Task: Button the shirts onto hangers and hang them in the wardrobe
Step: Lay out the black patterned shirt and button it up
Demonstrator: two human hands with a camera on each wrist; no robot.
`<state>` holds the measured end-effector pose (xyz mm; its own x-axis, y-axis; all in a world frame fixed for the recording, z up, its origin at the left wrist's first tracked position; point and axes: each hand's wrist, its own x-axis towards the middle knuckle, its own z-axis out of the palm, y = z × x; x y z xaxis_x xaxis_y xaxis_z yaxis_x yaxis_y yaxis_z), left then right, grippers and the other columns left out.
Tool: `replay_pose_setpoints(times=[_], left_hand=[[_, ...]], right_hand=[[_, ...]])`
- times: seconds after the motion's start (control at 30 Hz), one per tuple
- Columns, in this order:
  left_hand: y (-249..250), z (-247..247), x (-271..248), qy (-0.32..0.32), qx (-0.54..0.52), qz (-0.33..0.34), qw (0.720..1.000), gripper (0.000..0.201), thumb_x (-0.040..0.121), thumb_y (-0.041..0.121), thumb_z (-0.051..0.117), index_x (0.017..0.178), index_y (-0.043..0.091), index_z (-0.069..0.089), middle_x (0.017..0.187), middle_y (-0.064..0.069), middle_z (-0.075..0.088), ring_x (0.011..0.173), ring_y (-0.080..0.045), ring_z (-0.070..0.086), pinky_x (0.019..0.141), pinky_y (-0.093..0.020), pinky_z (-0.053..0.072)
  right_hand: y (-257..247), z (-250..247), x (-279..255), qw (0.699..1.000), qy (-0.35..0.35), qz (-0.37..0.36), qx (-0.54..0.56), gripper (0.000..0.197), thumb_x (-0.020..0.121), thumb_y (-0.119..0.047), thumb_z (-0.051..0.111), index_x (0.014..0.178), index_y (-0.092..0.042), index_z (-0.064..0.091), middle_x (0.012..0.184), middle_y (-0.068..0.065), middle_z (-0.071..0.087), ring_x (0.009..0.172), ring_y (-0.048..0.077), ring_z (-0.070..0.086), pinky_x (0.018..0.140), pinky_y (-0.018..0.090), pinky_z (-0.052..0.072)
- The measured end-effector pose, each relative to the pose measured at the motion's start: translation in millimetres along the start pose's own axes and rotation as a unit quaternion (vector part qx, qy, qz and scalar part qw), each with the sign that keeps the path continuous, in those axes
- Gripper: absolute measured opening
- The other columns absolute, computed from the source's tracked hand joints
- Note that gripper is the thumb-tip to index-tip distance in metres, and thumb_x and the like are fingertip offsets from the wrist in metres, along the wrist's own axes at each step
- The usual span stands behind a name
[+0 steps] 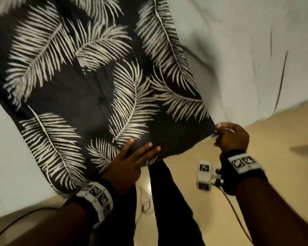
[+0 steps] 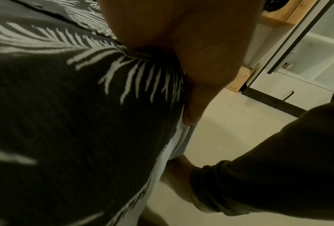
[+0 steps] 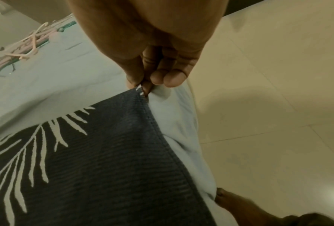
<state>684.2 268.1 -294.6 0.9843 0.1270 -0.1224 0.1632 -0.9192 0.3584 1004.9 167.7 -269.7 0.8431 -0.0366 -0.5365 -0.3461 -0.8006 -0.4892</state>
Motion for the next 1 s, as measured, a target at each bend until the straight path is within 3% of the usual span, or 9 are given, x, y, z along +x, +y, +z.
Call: replay_pose_setpoints(times=[0.07, 0.17, 0.3, 0.4, 0.47, 0.57, 0.73, 0.87, 1.0], left_hand=[[-4.3, -1.7, 2.3, -0.006, -0.009, 0.015, 1.000, 0.040, 0.083, 0.019, 0.067, 0.122, 0.021, 0.071, 0.166, 0.003, 0.026, 0.151, -0.024, 0.029, 0.117, -0.062, 0.020], [-11.7, -17.8, 5.7, -0.046, -0.029, 0.052, 0.997, 0.027, 0.084, 0.031, 0.050, 0.092, 0.031, 0.076, 0.164, 0.001, 0.031, 0.151, -0.024, 0.031, 0.115, -0.063, 0.023], [-38.0, -59.9, 20.9, -0.014, -0.081, 0.068, 0.994, 0.037, 0.084, 0.041, 0.050, 0.114, 0.036, 0.070, 0.139, 0.010, 0.061, 0.131, -0.014, 0.057, 0.110, -0.040, 0.033], [-89.9, -95.2, 43.7, 0.080, -0.090, -0.013, 0.993, 0.031, 0.090, 0.036, 0.054, 0.114, 0.029, 0.073, 0.122, 0.009, 0.070, 0.120, -0.017, 0.062, 0.103, -0.038, 0.038], [-140.3, -116.3, 62.1, 0.122, -0.075, -0.088, 0.986, 0.032, 0.089, 0.027, 0.057, 0.117, 0.023, 0.072, 0.119, 0.001, 0.071, 0.115, -0.024, 0.064, 0.099, -0.042, 0.043], [-220.4, -150.3, 90.3, 0.153, -0.056, -0.156, 0.974, 0.039, 0.091, 0.024, 0.050, 0.120, 0.008, 0.070, 0.121, -0.014, 0.068, 0.111, -0.034, 0.065, 0.094, -0.044, 0.053], [-325.0, -198.3, 140.4, 0.151, -0.039, -0.250, 0.956, 0.050, 0.084, 0.020, 0.046, 0.129, 0.004, 0.062, 0.134, -0.021, 0.060, 0.122, -0.042, 0.057, 0.104, -0.050, 0.046], [-354.4, -222.5, 195.3, 0.148, -0.044, -0.243, 0.958, 0.049, 0.088, 0.019, 0.040, 0.129, 0.001, 0.060, 0.138, -0.023, 0.057, 0.127, -0.041, 0.053, 0.110, -0.050, 0.039], [-370.8, -222.9, 242.7, 0.137, -0.063, -0.206, 0.967, 0.046, 0.093, 0.004, 0.054, 0.139, 0.005, 0.055, 0.149, -0.017, 0.048, 0.137, -0.036, 0.047, 0.114, -0.047, 0.039]], right_hand=[[6.0, -3.8, -0.4, 0.999, 0.005, -0.026, -0.034, 0.007, 0.082, -0.021, 0.071, 0.076, -0.022, 0.068, 0.077, 0.012, 0.070, 0.057, 0.030, 0.061, 0.051, 0.037, 0.057], [18.9, -4.1, 15.4, 0.994, 0.008, -0.045, -0.096, 0.013, 0.071, -0.037, 0.068, 0.082, -0.030, 0.068, 0.076, 0.007, 0.072, 0.068, 0.035, 0.067, 0.067, 0.055, 0.059], [-39.3, -6.1, -7.3, 0.958, -0.035, -0.067, -0.277, 0.012, 0.089, -0.016, 0.064, 0.078, -0.015, 0.065, 0.082, 0.012, 0.065, 0.074, 0.029, 0.054, 0.077, 0.035, 0.047], [-96.4, 1.0, 0.1, 0.945, -0.029, -0.165, -0.280, 0.024, 0.095, -0.024, 0.057, 0.081, -0.008, 0.068, 0.092, 0.021, 0.069, 0.083, 0.038, 0.061, 0.080, 0.039, 0.047], [-149.2, 20.7, 16.3, 0.933, -0.018, -0.254, -0.256, 0.037, 0.097, -0.034, 0.053, 0.091, -0.002, 0.072, 0.097, 0.025, 0.070, 0.092, 0.042, 0.064, 0.083, 0.041, 0.049], [-242.4, 60.8, 48.4, 0.915, -0.001, -0.343, -0.213, 0.034, 0.100, -0.029, 0.058, 0.097, 0.003, 0.071, 0.102, 0.028, 0.069, 0.100, 0.044, 0.063, 0.084, 0.041, 0.046], [-380.1, 114.9, 110.6, 0.927, 0.038, -0.328, -0.178, 0.048, 0.104, -0.036, 0.045, 0.109, 0.006, 0.068, 0.121, 0.028, 0.064, 0.117, 0.041, 0.057, 0.094, 0.039, 0.041], [-418.4, 143.8, 140.9, 0.918, -0.067, -0.301, -0.248, 0.060, 0.099, -0.051, 0.047, 0.105, 0.003, 0.070, 0.111, 0.024, 0.068, 0.107, 0.036, 0.064, 0.089, 0.036, 0.048], [-420.6, 150.4, 154.6, 0.903, -0.095, -0.322, -0.268, 0.032, 0.086, -0.038, 0.072, 0.078, -0.007, 0.069, 0.084, 0.015, 0.067, 0.083, 0.030, 0.062, 0.072, 0.032, 0.043]])
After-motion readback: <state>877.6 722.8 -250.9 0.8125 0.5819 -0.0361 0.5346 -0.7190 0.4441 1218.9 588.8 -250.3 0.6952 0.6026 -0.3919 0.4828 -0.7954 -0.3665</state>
